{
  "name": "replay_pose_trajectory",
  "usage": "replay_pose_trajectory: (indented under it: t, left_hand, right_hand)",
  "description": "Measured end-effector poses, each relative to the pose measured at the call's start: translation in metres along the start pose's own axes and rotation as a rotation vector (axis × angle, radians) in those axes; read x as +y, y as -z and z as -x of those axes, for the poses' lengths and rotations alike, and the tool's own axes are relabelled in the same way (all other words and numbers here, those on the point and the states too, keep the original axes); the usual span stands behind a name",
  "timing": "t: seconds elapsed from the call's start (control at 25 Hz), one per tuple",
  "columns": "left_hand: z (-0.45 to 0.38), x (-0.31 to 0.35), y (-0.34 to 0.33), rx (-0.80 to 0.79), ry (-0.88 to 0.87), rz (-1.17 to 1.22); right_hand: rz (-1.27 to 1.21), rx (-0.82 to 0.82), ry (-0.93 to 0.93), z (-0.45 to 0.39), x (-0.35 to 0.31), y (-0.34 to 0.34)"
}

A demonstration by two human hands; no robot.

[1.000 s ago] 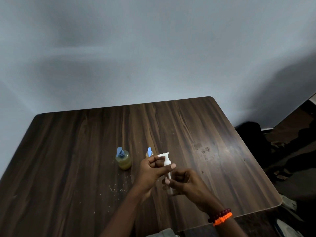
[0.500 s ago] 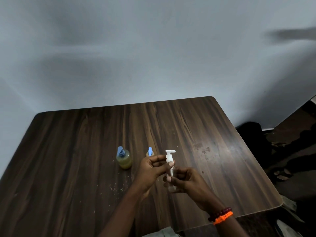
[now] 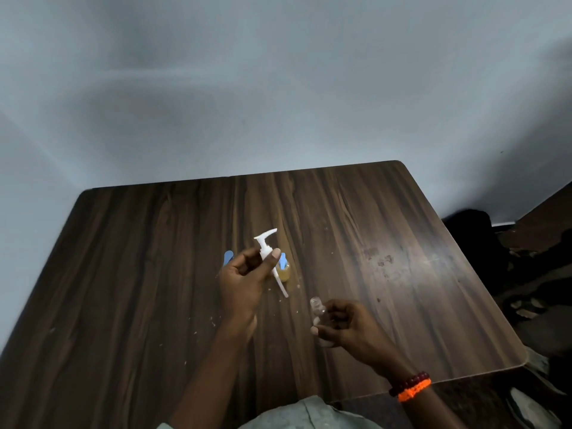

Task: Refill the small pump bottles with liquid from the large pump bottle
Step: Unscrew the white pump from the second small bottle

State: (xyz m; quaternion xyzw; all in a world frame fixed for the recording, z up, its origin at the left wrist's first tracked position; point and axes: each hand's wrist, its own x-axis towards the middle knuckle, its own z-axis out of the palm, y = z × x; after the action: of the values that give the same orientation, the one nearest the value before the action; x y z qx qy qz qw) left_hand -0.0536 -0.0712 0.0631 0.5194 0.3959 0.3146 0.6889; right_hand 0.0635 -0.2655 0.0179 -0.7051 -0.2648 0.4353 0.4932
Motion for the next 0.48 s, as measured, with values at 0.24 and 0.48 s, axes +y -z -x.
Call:
replay_pose_trajectory:
  t: [0.24, 0.48]
  left_hand:
    - [0.017, -0.080, 0.047, -0.073, 0.291, -0.448]
    - [0.019, -0.141, 0.059, 0.166, 0.345, -0.516]
  right_hand:
    - [0.044, 0.013, -0.020, -0.005, 0.008, 0.003]
    - [0.064, -0.009, -0.056, -0.014, 0.012, -0.008]
